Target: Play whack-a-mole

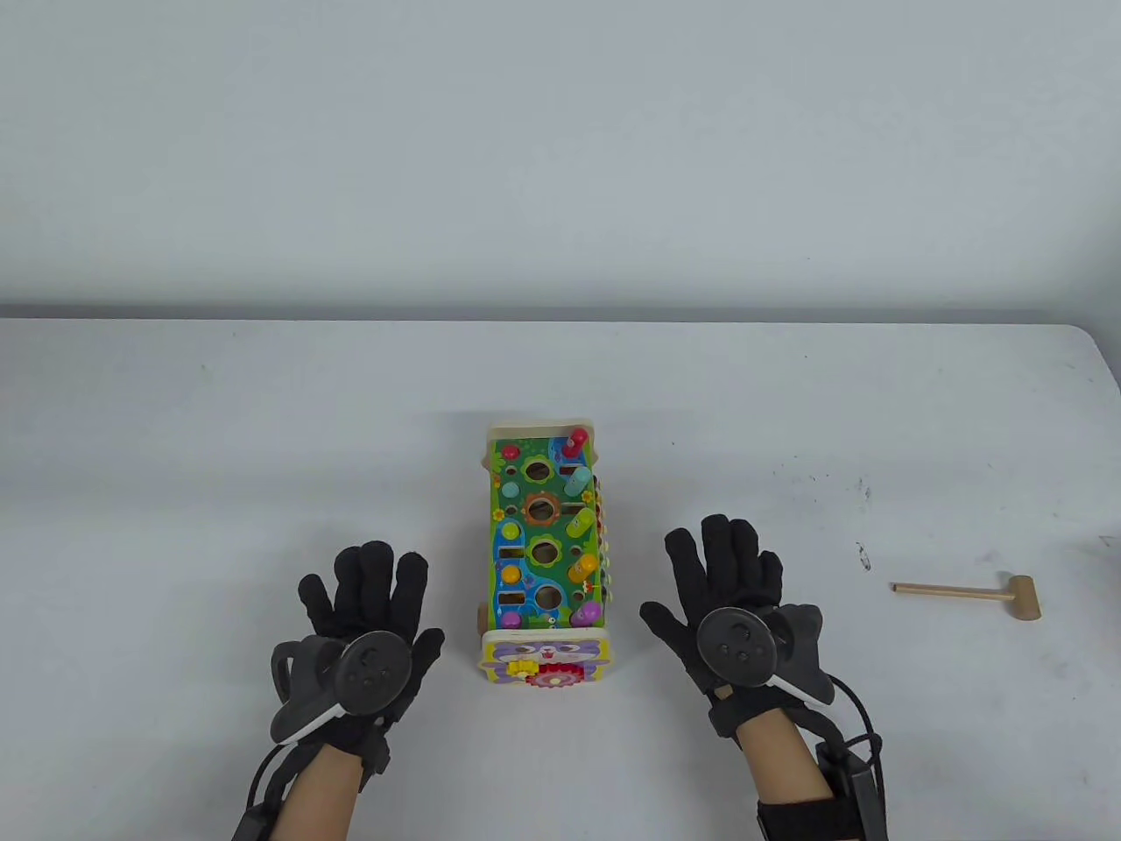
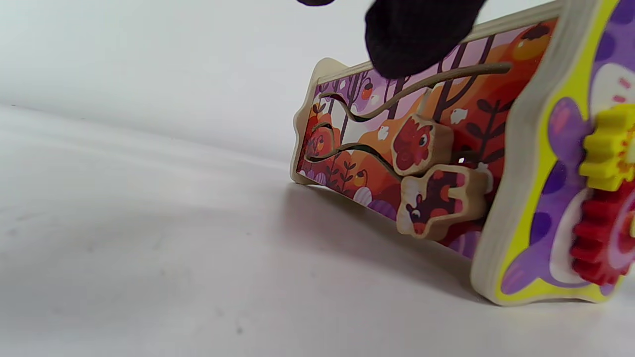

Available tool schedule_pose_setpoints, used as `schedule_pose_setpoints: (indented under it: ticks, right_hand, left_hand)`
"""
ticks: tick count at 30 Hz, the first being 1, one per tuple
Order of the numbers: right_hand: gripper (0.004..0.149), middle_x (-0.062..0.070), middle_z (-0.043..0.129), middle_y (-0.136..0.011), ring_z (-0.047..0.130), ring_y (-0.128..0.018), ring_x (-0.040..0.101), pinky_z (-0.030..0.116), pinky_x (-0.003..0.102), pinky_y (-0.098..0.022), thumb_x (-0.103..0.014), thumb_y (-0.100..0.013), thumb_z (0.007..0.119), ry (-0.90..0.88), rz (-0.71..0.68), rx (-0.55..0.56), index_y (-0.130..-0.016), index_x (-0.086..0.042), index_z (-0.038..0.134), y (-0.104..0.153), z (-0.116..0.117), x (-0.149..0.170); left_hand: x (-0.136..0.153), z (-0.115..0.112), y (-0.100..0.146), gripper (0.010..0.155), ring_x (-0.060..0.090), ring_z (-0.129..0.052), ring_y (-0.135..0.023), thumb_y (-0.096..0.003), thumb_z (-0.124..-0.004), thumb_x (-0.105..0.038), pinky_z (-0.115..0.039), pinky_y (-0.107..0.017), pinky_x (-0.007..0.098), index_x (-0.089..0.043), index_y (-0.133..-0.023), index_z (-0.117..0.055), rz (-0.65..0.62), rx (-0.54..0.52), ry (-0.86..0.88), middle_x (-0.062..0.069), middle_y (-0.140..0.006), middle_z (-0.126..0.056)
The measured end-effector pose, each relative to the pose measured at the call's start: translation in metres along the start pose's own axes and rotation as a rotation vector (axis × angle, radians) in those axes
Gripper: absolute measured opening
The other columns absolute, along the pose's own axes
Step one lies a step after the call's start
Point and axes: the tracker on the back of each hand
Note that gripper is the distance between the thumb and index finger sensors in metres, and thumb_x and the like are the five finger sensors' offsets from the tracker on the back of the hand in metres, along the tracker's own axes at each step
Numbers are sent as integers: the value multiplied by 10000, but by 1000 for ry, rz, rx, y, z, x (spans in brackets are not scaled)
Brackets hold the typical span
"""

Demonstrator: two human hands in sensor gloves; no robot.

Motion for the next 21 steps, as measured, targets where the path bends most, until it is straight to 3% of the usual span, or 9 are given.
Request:
schedule_pose_setpoints:
  ticks: [4,6,9,13,21]
  right_hand:
    - [732,390,495,-1053,520,-897,671,420,754,-562,-479,-591,634,17,172,17,-1063,72,534,-1,-5,29]
    - [716,369,723,-920,745,-747,642,540,730,-502,-456,-588,644,40,283,25,-992,134,614,-1,-11,51]
    - [668,325,894,-724,927,-517,546,678,661,-384,-443,-585,644,147,549,39,-862,153,763,6,-26,98]
    - [681,272,947,-606,979,-352,448,739,585,-284,-459,-591,606,240,884,-50,-831,157,772,22,-40,152]
    - [744,188,997,-485,1007,-193,340,786,498,-176,-530,-585,561,249,1185,-230,-780,146,802,36,-31,206]
  left_hand:
    - [-1,1,0,809,644,-131,-1054,-570,-643,-429,-45,-588,803,-134,-1142,-153,-5,-3,19,307,-1150,-99]
    - [-1,2,1,809,645,-131,-1053,-571,-642,-429,-43,-588,803,-131,-1142,-153,-11,-6,32,304,-1150,-98]
    - [-4,6,3,810,649,-128,-1050,-572,-640,-431,-44,-589,802,-126,-1143,-154,-20,-14,38,315,-1147,-97]
    - [-10,9,5,809,653,-143,-1047,-572,-639,-433,-53,-590,802,-118,-1145,-163,-43,-23,59,315,-1147,-107]
    - [-19,10,8,803,668,-194,-1041,-569,-639,-434,-83,-598,806,-96,-1146,-195,-73,-19,55,339,-1144,-161]
Point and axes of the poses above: the tracker on the back of each hand, its own x axis roughly to the little-finger side, its own y axis roughly from the fingertips to the wrist, z = x × y
